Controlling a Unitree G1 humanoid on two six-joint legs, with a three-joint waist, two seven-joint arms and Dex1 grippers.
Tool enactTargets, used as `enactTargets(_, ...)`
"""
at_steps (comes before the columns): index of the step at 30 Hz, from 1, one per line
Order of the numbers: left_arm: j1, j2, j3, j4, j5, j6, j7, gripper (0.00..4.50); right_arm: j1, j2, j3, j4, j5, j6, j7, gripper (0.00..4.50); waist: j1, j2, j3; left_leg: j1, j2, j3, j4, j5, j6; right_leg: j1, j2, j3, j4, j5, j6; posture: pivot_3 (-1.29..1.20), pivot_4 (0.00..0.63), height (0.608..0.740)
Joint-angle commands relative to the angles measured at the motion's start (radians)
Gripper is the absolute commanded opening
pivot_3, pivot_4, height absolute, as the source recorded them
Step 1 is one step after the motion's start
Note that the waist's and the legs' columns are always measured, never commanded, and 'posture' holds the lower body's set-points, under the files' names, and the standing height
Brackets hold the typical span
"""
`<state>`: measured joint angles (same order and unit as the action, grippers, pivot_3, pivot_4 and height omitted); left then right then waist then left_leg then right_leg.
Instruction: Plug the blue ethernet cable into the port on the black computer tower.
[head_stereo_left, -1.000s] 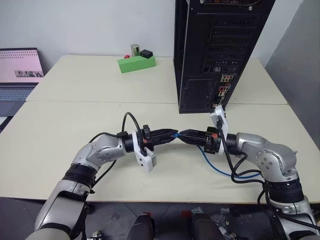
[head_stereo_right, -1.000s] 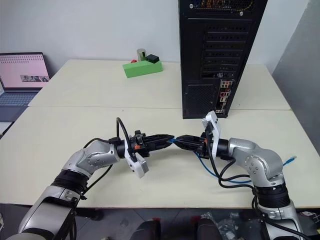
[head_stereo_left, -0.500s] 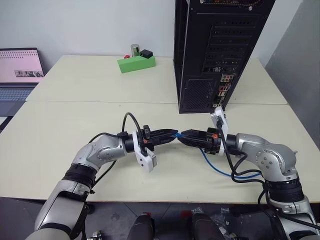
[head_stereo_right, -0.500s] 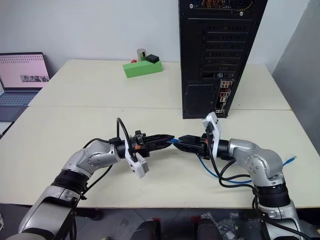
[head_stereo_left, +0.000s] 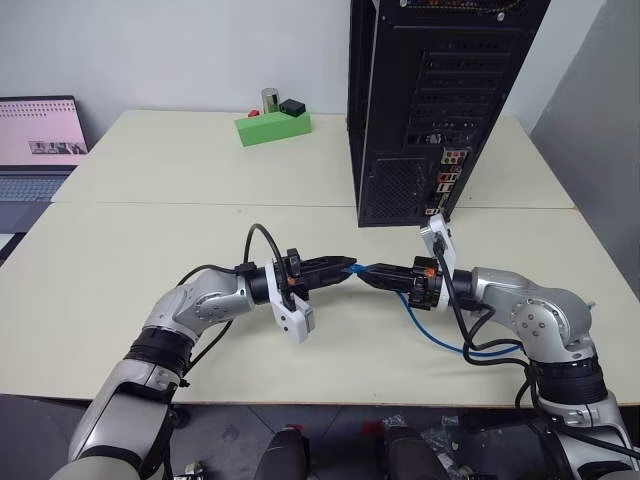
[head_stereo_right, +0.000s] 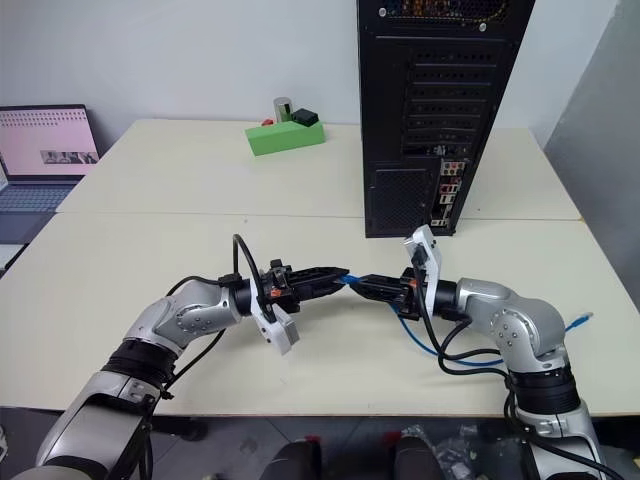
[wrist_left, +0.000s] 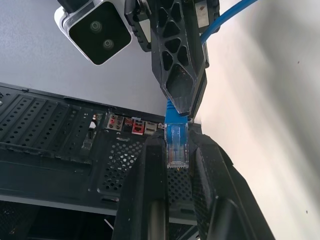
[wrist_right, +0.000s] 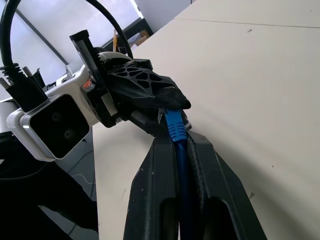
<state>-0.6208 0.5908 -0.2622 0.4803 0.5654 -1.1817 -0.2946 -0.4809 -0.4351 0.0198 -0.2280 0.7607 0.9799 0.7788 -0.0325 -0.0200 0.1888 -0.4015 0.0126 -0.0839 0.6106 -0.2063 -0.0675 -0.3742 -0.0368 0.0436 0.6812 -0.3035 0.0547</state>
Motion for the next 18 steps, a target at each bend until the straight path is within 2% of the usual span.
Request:
enactTargets(1,0.014,0.007,-0.030,-0.023,-0.041,0.009,-0.019,0.27,-0.022,0.003,-0.034,-0.014,0.033,-0.001,-0.003,0.00,0.000,0.000,0.000,0.000,0.000,0.000,0.000,0.000,0.000,0.000,0.000,0.000,0.000,0.000,0.000,0.00,0.150,0.740)
enactTargets(3,0.019,0.015,-0.057,-0.010,-0.077,0.040,-0.067,0.98,-0.022,0.001,-0.035,-0.014,0.036,0.002,-0.002,0.00,0.000,0.000,0.000,0.000,0.000,0.000,0.000,0.000,0.000,0.000,0.000,0.000,0.000,0.000,0.000,0.00,0.150,0.740)
enactTargets(8,0.041,0.021,-0.093,0.000,-0.221,0.140,-0.186,2.09,-0.019,-0.013,-0.037,-0.019,0.043,0.017,0.003,0.00,0.000,0.000,0.000,0.000,0.000,0.000,0.000,0.000,0.000,0.000,0.000,0.000,0.000,0.000,0.000,0.00,0.150,0.740)
enactTargets(11,0.060,0.009,-0.081,-0.008,-0.328,0.257,-0.258,2.68,-0.011,-0.027,-0.046,-0.031,0.040,0.019,0.001,0.00,-0.001,0.000,0.000,0.000,0.000,0.000,0.000,0.000,0.000,0.000,0.000,0.000,0.000,0.000,0.000,0.00,0.150,0.740)
enactTargets(14,0.095,-0.027,-0.047,-0.050,-0.467,0.482,-0.340,3.29,0.000,-0.037,-0.081,-0.045,0.002,-0.017,-0.050,0.00,-0.001,0.000,0.000,0.000,0.000,0.000,0.000,0.000,0.000,0.000,0.000,0.000,0.000,0.000,0.000,0.00,0.150,0.740)
enactTargets(18,0.134,-0.104,0.003,-0.212,-0.635,0.839,-0.372,4.06,0.010,-0.023,-0.153,-0.051,-0.074,-0.088,-0.190,0.00,-0.001,0.000,0.000,0.000,0.000,0.000,0.000,0.000,0.000,0.000,0.000,0.000,0.000,0.000,0.000,0.00,0.150,0.740)
